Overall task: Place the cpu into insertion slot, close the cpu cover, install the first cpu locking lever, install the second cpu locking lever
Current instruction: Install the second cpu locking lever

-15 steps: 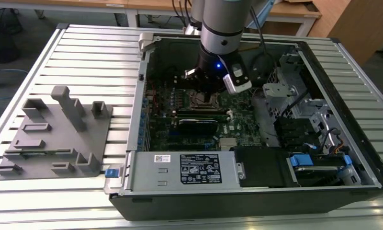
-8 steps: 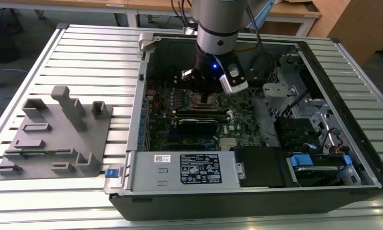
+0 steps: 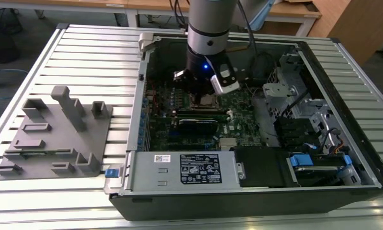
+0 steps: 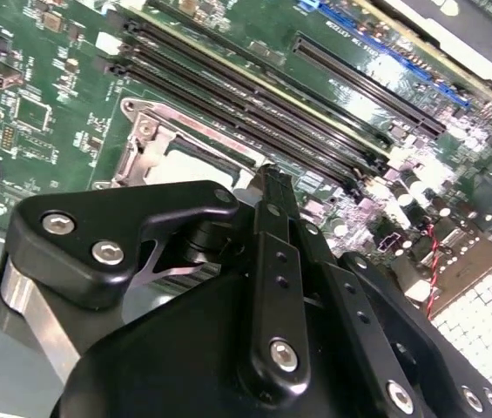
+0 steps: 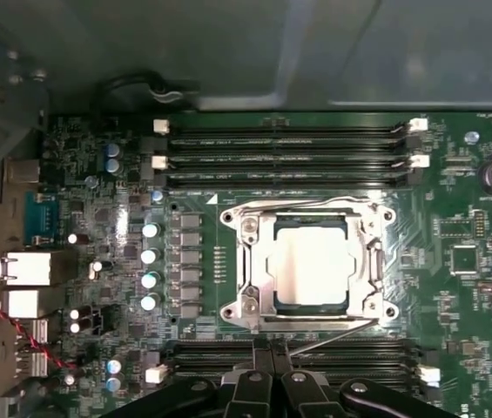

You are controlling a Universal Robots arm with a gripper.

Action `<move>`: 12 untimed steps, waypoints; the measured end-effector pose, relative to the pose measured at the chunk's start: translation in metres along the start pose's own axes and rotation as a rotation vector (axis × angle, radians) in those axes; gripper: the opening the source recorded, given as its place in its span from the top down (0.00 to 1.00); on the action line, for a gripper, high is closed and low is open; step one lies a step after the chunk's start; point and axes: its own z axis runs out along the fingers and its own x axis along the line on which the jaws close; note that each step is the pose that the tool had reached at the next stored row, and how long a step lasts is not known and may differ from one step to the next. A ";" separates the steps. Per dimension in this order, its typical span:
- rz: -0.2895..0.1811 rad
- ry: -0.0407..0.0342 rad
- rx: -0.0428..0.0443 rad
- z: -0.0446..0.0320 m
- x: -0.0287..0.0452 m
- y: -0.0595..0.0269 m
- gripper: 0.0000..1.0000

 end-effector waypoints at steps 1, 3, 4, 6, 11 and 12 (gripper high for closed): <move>0.000 0.0001 0.0009 0.0000 0.0004 -0.0001 0.89; 0.000 0.0001 0.0015 0.0001 0.0006 -0.0001 0.89; 0.000 0.0001 0.0014 0.0001 0.0006 -0.0001 0.89; 0.000 0.0000 0.0013 0.0002 0.0006 -0.0001 0.89; 0.000 -0.0002 0.0009 0.0013 0.0006 -0.0001 0.89; 0.000 -0.0001 0.0014 0.0023 0.0007 -0.0002 0.89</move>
